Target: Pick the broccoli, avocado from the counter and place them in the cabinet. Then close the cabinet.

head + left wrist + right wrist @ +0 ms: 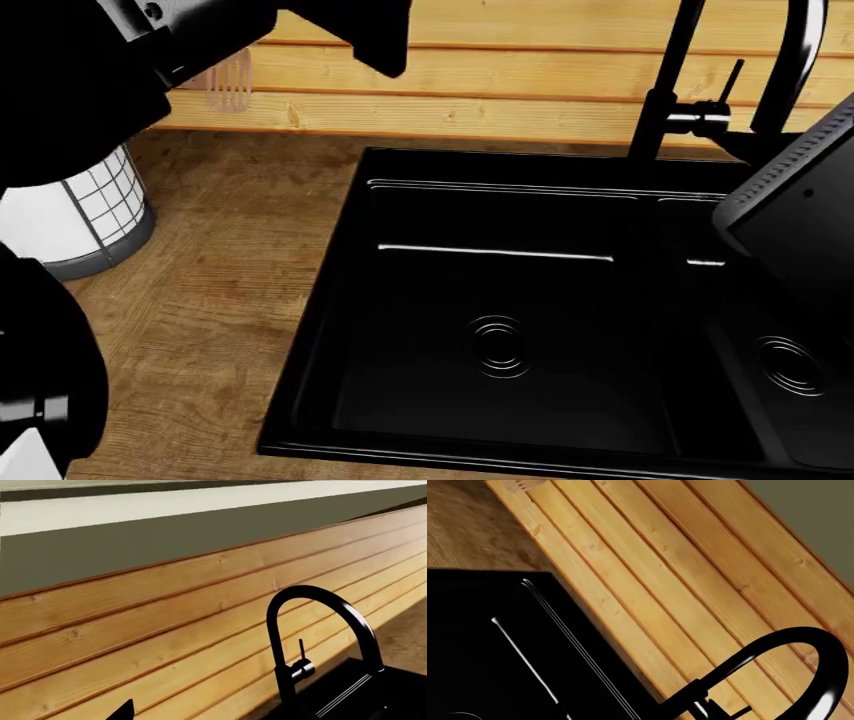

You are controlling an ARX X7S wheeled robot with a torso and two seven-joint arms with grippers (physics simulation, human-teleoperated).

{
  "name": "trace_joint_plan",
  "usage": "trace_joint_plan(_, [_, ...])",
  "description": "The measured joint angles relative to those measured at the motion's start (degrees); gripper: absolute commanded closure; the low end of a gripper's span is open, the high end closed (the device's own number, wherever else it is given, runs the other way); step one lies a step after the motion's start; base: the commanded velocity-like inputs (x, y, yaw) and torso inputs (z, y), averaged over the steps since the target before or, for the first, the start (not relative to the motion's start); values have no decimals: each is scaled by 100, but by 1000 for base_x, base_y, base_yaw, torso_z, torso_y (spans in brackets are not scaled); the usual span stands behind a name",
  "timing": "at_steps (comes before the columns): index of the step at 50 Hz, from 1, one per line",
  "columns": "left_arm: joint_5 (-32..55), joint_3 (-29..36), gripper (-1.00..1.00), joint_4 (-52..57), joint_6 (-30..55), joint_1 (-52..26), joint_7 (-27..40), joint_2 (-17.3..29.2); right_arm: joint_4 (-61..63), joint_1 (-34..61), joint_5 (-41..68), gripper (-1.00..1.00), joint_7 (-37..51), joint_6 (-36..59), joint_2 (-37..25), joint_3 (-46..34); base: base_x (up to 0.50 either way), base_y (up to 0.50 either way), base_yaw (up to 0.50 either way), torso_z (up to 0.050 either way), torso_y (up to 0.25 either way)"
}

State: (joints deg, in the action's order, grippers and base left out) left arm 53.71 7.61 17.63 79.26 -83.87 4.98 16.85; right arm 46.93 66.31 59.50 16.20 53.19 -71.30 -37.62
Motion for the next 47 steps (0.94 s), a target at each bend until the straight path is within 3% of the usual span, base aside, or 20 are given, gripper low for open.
trace_joint_plan(21, [189, -72, -100, 183, -2, 602, 200, 265, 150, -1283, 26, -100, 541, -1828, -1330, -41, 0, 0, 0, 0, 0])
trace_joint_plan(32, [398, -137, -100, 277, 164, 755, 357, 366, 412, -1503, 119, -100, 798, -2060, -1614, 97, 0, 0, 0, 0, 0])
trace_joint_plan(38, [627, -2, -100, 335, 509, 876, 524, 462, 815, -3234, -725, -100, -465, -866, -380, 1957, 0, 0, 0, 0, 0])
trace_joint_plan(47, [1621, 57, -100, 542, 796, 960, 1413, 760, 1099, -5743, -857, -100, -1479, 91, 759, 6553, 0, 0, 0, 0, 0])
